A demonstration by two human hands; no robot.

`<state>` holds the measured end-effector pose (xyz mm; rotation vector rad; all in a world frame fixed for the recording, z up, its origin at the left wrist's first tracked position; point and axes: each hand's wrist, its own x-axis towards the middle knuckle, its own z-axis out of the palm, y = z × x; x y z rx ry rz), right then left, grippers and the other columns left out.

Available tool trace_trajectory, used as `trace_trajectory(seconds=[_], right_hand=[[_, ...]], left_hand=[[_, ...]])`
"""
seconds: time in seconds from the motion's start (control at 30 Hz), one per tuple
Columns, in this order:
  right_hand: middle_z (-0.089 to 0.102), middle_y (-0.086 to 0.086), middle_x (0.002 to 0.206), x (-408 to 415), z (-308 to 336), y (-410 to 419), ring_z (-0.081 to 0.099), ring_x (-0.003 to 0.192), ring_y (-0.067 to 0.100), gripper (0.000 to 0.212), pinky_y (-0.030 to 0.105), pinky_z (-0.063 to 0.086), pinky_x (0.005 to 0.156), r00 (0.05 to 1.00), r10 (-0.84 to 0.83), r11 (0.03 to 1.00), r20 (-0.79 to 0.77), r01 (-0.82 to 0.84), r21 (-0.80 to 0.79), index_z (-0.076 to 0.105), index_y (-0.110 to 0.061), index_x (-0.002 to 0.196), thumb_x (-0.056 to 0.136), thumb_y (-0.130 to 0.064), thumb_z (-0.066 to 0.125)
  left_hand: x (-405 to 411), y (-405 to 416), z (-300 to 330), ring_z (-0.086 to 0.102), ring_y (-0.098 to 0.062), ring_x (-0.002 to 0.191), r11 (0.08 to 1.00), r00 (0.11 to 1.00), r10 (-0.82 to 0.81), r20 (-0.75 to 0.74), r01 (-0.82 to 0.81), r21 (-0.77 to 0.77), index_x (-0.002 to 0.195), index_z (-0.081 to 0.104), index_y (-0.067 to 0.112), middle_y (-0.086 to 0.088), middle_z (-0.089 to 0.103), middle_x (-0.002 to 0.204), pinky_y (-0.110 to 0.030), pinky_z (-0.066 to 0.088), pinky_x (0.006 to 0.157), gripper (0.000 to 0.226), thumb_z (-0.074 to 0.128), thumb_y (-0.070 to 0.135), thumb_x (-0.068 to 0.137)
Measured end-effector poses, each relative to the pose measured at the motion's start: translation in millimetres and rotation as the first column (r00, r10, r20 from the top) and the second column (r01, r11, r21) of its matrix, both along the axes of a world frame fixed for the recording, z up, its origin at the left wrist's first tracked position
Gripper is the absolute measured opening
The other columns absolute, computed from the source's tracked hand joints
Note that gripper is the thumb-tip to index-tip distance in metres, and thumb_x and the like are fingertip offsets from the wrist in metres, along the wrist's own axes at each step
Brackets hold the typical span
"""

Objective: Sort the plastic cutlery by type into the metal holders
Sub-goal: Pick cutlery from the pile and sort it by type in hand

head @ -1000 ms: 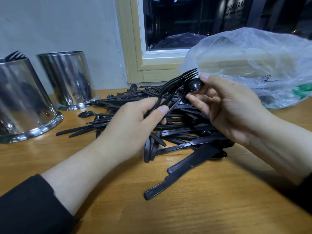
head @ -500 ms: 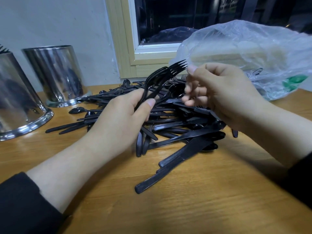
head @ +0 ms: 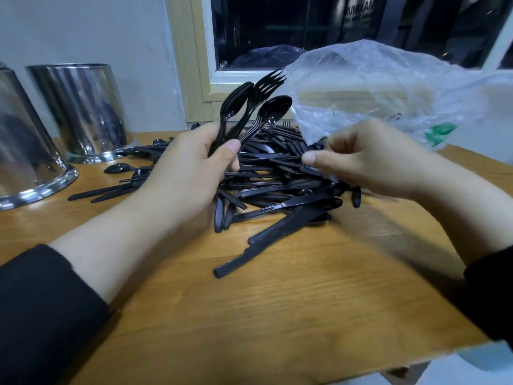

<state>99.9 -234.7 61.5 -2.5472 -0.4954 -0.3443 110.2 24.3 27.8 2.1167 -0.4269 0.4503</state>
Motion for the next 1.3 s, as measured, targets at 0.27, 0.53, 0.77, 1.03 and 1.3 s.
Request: trace_trajectory(seconds=[0.27, 0.53, 0.77, 1.03, 1.3], right_hand=[[0.067, -0.001, 0.058, -34, -6, -7, 0.057, 0.045, 0.004, 0.056, 0.03, 0.051, 0.057, 0.96, -0.167, 0.93, -0.224, 0.078, -0.359, 0.071, -0.02, 0.076, 0.077, -0.076, 0.062], [0.066, -0.007, 0.064, -36, -32, 6, 0.064, 0.066, 0.01, 0.039, 0.031, 0.055, 0.066, 0.961, -0.232, 0.936, -0.153, 0.177, -0.304, 0.068, -0.025, 0.083, 0.082, -0.063, 0.07], [0.068, -0.005, 0.059, -30, -40, 6, 0.063, 0.057, 0.011, 0.038, 0.033, 0.056, 0.065, 0.953, -0.255, 0.956, -0.165, 0.224, -0.189, 0.069, -0.022, 0.072, 0.084, -0.058, 0.07], [0.069, -0.002, 0.058, -32, -30, 0, 0.055, 0.045, 0.012, 0.026, 0.027, 0.049, 0.055, 0.944, -0.224, 0.975, -0.242, 0.212, -0.072, 0.067, -0.014, 0.071, 0.091, -0.031, 0.069], [0.07, -0.001, 0.057, -45, -1, -19, 0.056, 0.044, 0.009, 0.023, 0.023, 0.044, 0.045, 0.95, -0.289, 0.956, -0.119, 0.294, 0.02, 0.071, -0.015, 0.073, 0.094, -0.023, 0.067]], left_hand=[[-32, -2, 15, 0.043, -0.005, 0.05, 0.994, 0.996, 0.085, 0.019, -0.084, -0.067, 0.082, 0.061, 0.02, 0.02, 0.053, 0.05, -0.031, 0.034, 0.058, 0.03, 0.047, 0.03, 0.107], [-70, -12, 8, 0.053, -0.017, 0.046, 0.99, 0.989, -0.08, -0.122, 0.064, -0.129, 0.085, 0.061, 0.019, -0.011, 0.065, 0.063, -0.028, 0.044, 0.051, 0.027, 0.047, 0.028, 0.107], [-84, -19, -7, 0.072, -0.031, 0.066, 0.946, 0.894, -0.311, -0.322, 0.258, -0.197, 0.084, 0.057, 0.019, -0.001, 0.058, 0.076, -0.032, 0.055, 0.048, 0.026, 0.047, 0.019, 0.107], [-73, -19, -10, 0.076, -0.027, 0.078, 0.972, 0.925, -0.169, -0.34, 0.1, -0.21, 0.095, 0.063, 0.021, -0.002, 0.059, 0.075, -0.038, 0.065, 0.072, 0.022, 0.046, 0.017, 0.108], [-70, -17, -10, 0.075, -0.03, 0.081, 0.95, 0.936, -0.114, -0.334, 0.004, -0.313, 0.095, 0.062, 0.021, -0.002, 0.059, 0.076, -0.036, 0.065, 0.07, 0.022, 0.045, 0.017, 0.108]])
